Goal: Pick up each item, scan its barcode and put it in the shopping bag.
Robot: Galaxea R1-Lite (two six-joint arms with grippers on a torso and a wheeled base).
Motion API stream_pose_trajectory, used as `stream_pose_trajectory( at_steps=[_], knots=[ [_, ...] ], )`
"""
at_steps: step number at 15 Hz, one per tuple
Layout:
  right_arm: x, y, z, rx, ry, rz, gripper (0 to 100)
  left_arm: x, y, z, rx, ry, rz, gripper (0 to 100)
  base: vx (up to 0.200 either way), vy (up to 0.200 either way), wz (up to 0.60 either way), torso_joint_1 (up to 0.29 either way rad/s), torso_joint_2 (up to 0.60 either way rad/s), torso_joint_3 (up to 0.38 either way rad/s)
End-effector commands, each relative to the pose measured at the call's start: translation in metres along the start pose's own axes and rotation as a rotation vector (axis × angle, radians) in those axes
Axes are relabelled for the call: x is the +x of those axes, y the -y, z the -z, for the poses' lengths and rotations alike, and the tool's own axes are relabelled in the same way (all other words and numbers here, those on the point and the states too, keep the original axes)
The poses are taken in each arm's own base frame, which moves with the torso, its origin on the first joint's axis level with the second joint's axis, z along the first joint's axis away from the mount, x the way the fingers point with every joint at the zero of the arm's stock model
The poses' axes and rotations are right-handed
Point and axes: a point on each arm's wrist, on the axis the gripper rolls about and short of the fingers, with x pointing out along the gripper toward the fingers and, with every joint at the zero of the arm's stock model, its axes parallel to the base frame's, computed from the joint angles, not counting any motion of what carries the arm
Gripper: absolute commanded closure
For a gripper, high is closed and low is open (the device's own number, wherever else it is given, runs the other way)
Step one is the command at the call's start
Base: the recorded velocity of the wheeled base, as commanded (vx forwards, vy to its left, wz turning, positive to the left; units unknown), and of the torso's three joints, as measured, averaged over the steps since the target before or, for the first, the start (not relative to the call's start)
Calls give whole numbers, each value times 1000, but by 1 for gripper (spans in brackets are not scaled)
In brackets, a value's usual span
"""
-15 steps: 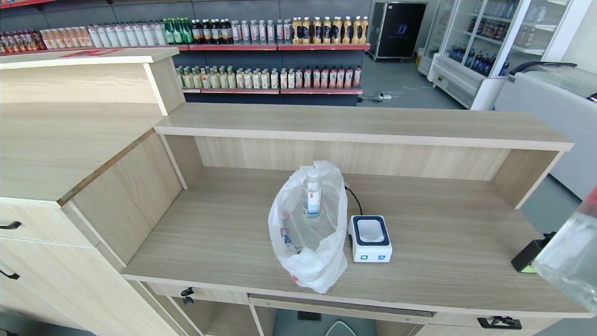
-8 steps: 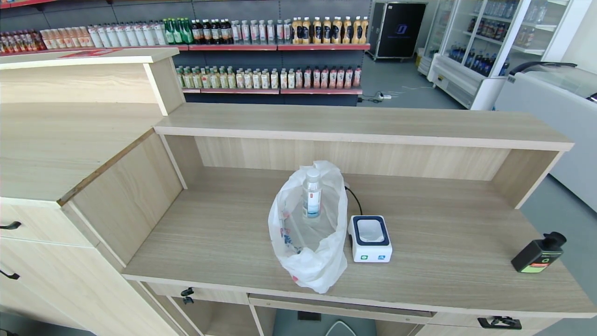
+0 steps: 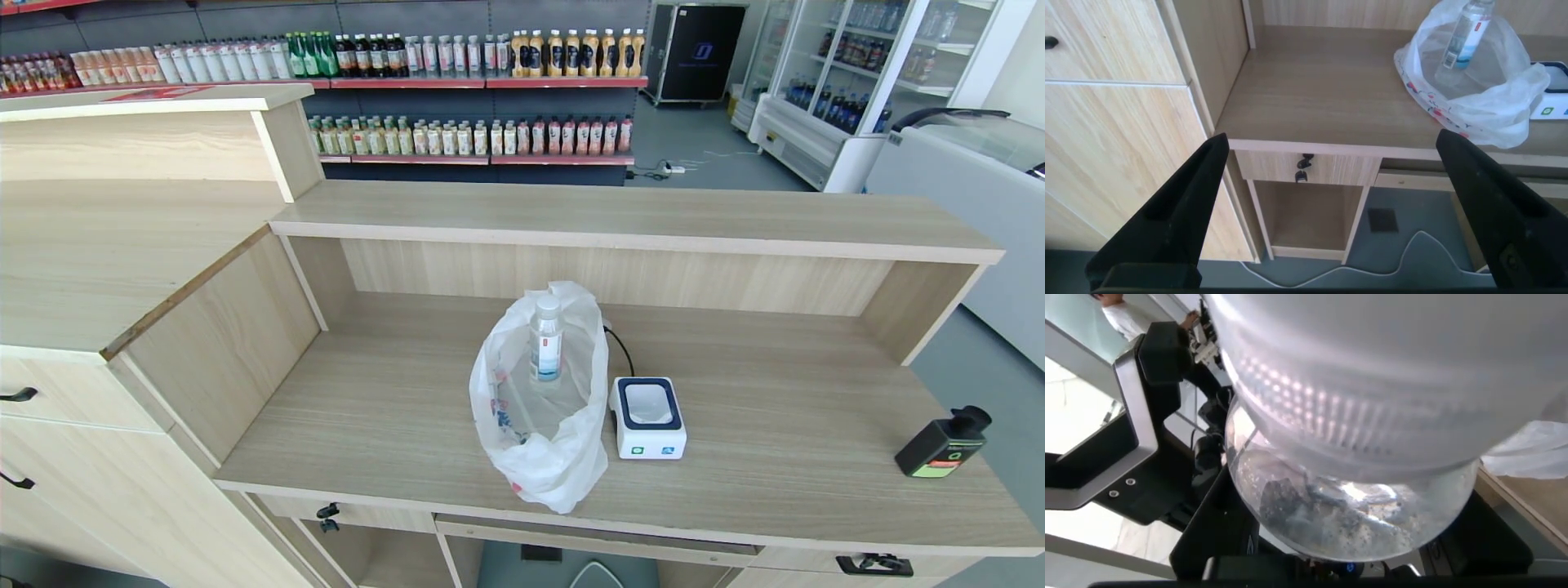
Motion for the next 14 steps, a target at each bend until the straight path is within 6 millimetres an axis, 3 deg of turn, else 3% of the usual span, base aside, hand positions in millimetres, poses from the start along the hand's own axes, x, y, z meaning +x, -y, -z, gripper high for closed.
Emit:
stream_pose_trajectory(
  at_steps=[1,11,14],
  knots=[
    [0,0,3,4,-3,1,100,0,0,0,0,-1,-2,0,0,0,0,0,0,0],
    [0,1,2,-1,0,7,100,0,0,0,0,-1,0,0,0,0,0,0,0,0],
    [7,15,-2,-21,7,99,100,0,0,0,0,-1,0,0,0,0,0,0,0,0]
  ],
)
